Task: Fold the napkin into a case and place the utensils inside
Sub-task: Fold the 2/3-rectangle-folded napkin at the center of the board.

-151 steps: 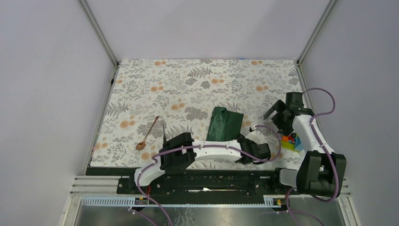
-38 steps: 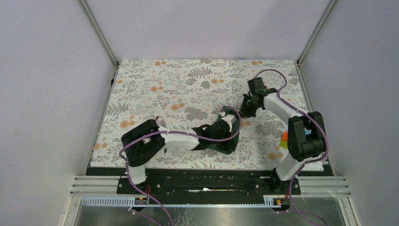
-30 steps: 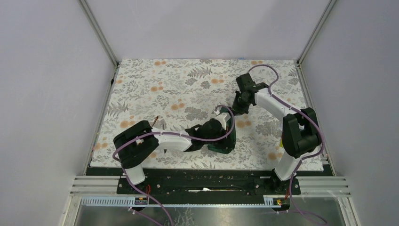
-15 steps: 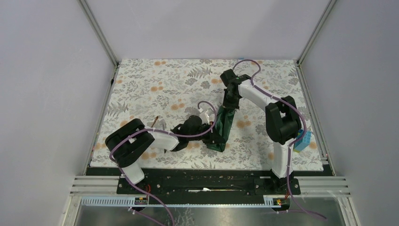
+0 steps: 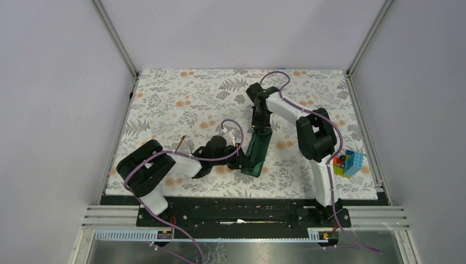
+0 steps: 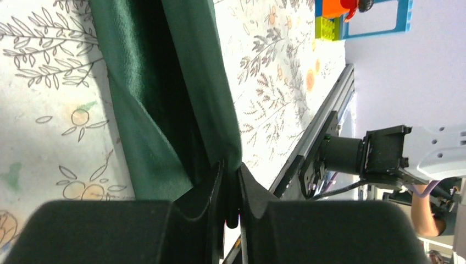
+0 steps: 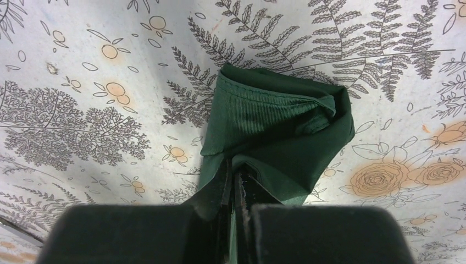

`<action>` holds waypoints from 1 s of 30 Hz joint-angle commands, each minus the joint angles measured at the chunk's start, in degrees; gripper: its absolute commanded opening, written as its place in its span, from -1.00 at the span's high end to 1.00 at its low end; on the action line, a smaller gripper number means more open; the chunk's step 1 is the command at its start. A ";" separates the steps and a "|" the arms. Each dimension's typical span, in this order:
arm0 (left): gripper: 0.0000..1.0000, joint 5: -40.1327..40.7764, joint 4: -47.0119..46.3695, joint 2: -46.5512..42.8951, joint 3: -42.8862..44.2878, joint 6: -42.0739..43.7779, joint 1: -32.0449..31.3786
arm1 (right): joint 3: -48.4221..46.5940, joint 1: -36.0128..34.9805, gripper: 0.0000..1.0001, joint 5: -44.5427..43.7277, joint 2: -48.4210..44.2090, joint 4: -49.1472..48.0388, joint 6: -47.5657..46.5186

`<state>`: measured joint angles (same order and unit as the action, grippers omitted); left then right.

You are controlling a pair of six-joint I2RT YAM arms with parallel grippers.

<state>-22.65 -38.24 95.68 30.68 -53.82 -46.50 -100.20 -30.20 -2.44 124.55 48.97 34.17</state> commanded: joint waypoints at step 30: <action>0.16 19.89 31.78 3.70 21.24 14.79 -0.34 | 3.35 -0.32 0.75 7.92 -2.66 -8.02 -6.29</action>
<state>-3.55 -0.27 100.99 54.50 -36.77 -46.78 -97.10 -30.39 0.86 125.19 42.19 30.61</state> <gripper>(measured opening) 0.497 0.029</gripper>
